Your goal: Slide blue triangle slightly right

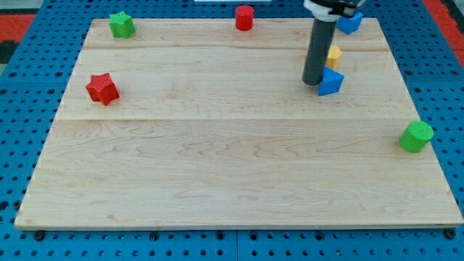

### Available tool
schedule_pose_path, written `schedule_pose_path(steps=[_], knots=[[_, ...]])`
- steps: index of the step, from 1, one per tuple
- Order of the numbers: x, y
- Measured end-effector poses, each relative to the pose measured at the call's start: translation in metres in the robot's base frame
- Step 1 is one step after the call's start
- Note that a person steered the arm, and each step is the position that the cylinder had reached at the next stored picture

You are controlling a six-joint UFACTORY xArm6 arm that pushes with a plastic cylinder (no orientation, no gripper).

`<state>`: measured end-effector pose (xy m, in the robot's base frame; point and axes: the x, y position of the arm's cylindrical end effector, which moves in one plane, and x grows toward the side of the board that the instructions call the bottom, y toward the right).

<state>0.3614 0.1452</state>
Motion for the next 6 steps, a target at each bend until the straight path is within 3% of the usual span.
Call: schedule_pose_path(steps=[2, 5, 6], knots=[[-0.025, 0.008], [-0.009, 0.063], [-0.033, 0.033]])
